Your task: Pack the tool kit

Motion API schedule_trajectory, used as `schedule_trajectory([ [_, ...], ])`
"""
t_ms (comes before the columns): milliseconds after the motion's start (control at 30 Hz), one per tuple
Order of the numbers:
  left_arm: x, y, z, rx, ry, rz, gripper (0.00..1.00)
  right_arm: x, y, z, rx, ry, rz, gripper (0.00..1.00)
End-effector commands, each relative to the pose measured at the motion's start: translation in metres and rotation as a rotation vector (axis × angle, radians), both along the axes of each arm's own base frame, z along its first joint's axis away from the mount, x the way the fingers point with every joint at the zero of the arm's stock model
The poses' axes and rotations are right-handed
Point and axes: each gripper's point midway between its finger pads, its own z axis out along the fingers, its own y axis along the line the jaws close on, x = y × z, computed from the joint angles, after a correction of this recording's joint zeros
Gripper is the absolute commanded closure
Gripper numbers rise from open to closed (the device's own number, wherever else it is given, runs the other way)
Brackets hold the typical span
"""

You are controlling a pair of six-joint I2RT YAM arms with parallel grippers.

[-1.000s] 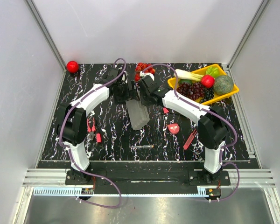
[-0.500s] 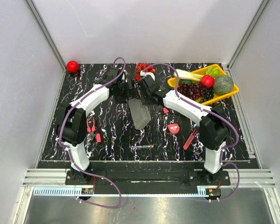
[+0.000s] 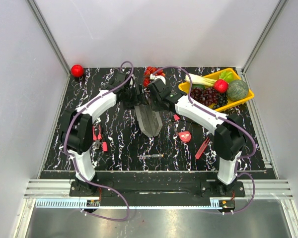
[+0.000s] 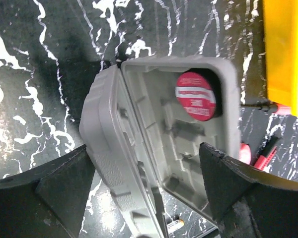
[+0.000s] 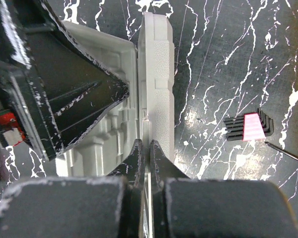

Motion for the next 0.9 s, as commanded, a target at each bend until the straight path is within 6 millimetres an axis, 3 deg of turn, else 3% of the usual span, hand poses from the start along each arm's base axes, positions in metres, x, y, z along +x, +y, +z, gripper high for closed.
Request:
schedule_trajectory([
  [0, 0.000, 0.014, -0.009, 0.079, 0.008, 0.029, 0.15, 0.008, -0.004, 0.037, 0.027, -0.095, -0.038, 1.00],
  [333, -0.010, 0.050, -0.019, 0.062, 0.038, 0.109, 0.29, 0.008, -0.025, 0.006, 0.014, -0.035, -0.105, 1.00],
  [533, -0.007, 0.077, -0.021, 0.003, 0.049, 0.168, 0.30, 0.013, -0.033, -0.022, 0.079, 0.021, -0.098, 1.00],
  [767, -0.005, 0.110, -0.037, -0.005, 0.083, 0.245, 0.29, 0.015, -0.030, -0.054, 0.210, 0.117, -0.092, 0.96],
  [867, -0.007, 0.116, -0.045, -0.005, 0.104, 0.253, 0.29, 0.018, -0.030, -0.066, 0.210, 0.136, -0.102, 0.96],
])
